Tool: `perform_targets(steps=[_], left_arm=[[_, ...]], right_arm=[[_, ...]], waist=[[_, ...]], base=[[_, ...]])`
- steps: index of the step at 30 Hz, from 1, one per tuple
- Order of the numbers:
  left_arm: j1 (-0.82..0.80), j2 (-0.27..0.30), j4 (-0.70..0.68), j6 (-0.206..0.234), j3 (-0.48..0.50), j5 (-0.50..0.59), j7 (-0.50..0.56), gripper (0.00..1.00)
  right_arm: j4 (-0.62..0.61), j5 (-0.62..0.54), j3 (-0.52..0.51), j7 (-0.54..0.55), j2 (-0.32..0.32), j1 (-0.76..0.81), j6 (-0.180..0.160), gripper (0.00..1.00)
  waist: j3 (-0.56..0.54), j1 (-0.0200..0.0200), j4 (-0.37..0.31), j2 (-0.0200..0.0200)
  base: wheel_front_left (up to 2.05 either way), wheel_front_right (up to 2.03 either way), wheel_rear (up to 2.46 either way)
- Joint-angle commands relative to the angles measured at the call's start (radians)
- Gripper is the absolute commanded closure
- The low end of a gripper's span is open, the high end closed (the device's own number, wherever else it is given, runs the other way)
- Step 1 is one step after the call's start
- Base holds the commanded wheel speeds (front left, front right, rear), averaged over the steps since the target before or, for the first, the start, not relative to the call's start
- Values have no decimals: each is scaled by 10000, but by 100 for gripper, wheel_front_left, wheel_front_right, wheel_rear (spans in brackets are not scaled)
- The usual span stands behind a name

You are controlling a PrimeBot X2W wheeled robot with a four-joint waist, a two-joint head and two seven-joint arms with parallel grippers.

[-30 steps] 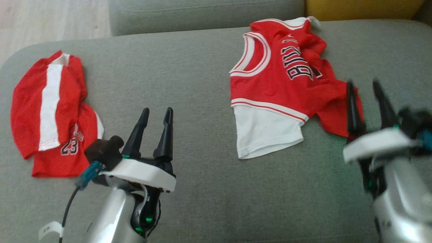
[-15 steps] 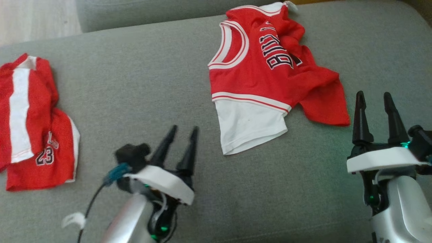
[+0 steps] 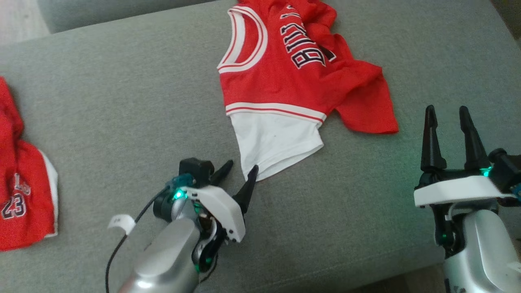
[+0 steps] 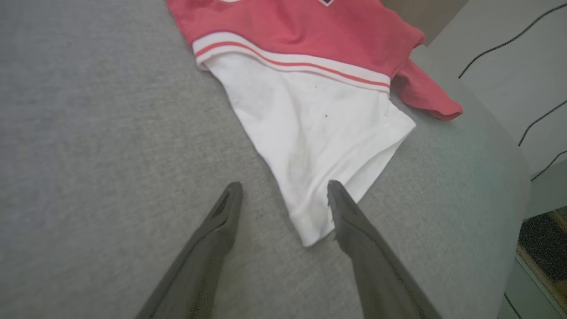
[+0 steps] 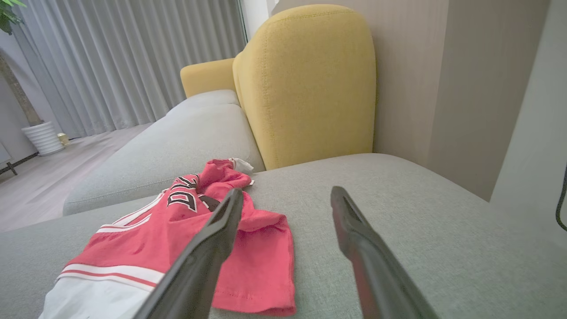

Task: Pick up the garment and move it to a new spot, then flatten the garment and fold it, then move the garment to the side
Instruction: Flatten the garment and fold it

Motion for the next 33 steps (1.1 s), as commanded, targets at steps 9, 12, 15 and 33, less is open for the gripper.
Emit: perform_targets(steps=[9,12,15,33], left_arm=[[-776,77,297,-217,-363,-808,556,100],[-815,77,252,-296,-519,-1083,406,100],[-825,77,16,-310,-249,-1719,-180,100],[85,138,-2921,234,4889,-1131,-1385,100]], right_arm=[[-335,-190,-18,-222,36,-391,69,0],[-266,-383,-145,-255,37,-389,69,0],[-188,-498,-210,-266,42,-386,69,0],[406,-1236,685,-51,-220,92,69,0]], waist=[[189,0,-302,0],[137,0,-230,0],[66,0,-88,0],[-505,0,1056,0]], base=[[0,0,0],[0,0,0],[0,0,0],[0,0,0]])
